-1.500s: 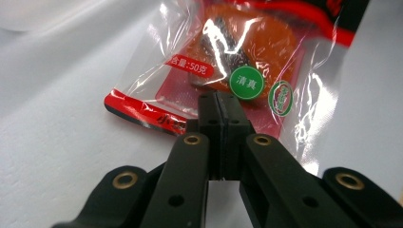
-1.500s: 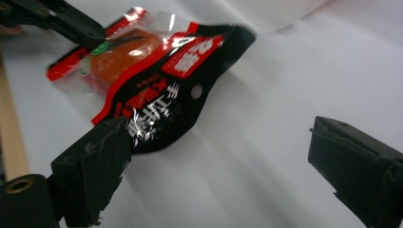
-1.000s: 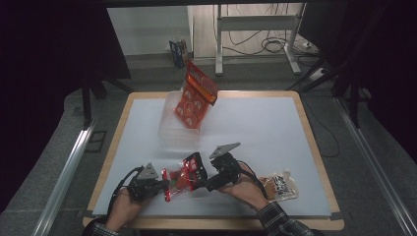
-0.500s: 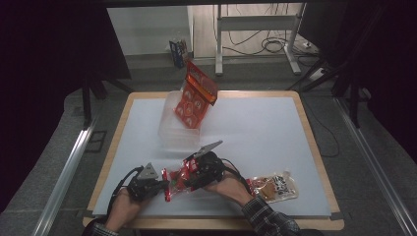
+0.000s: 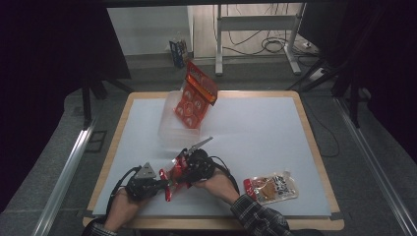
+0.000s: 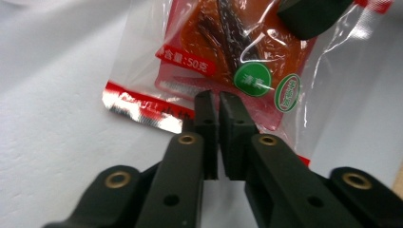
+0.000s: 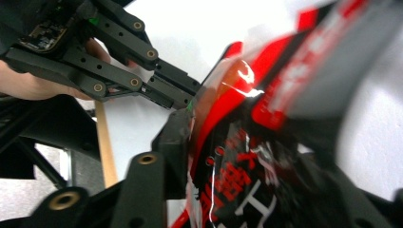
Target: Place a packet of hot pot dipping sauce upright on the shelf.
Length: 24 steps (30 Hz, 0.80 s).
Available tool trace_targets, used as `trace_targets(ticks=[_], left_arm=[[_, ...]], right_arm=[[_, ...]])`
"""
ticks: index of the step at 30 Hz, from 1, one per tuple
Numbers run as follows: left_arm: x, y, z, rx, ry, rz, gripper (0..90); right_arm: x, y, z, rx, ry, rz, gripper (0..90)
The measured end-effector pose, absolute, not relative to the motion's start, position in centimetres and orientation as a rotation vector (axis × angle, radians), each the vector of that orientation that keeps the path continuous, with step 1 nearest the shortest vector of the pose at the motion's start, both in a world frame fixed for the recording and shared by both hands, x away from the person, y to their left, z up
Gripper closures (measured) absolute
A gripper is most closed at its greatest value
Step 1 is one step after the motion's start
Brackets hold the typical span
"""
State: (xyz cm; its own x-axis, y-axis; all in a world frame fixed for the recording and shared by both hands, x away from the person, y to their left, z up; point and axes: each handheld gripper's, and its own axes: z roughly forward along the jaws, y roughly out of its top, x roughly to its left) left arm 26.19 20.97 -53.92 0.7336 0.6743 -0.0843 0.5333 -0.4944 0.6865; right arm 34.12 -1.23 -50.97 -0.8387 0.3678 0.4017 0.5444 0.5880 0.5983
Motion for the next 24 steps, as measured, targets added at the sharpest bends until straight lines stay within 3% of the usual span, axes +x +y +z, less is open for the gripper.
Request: trace_targets(ticks=[2,3,4,7,9,16,24], left_arm=[[26.0,21.2,-53.6,2.192,0.902,0.274,83.1],[25.9,21.2,-53.4,2.176,0.9,0.283,78.3],[25.7,21.3,-53.2,2.154,0.895,0.286,66.0],[25.4,21.2,-52.8,2.125,0.871,0.315,59.7],[25.0,21.0,-52.5,2.124,0.844,0.373,45.6],[24.4,21.0,-52.1,2.079,0.835,0.452,28.5],[24.7,21.3,-52.3,2.07,0.855,0.441,15.5]], right_arm=[[34.1,-1.3,-50.8,-0.759,-2.572,-1.095,64.1],[34.2,-1.4,-50.6,-0.76,-2.563,-1.1,66.2],[34.3,-1.4,-49.9,-0.742,-2.585,-1.116,68.3],[34.2,-1.5,-49.2,-0.73,-2.621,-1.117,69.1],[34.1,-1.7,-48.2,-0.722,-2.682,-1.128,69.5],[34.5,-2.7,-47.0,-0.716,-2.72,-1.135,69.7],[35.0,-4.1,-45.5,-0.723,-2.738,-1.157,69.9]])
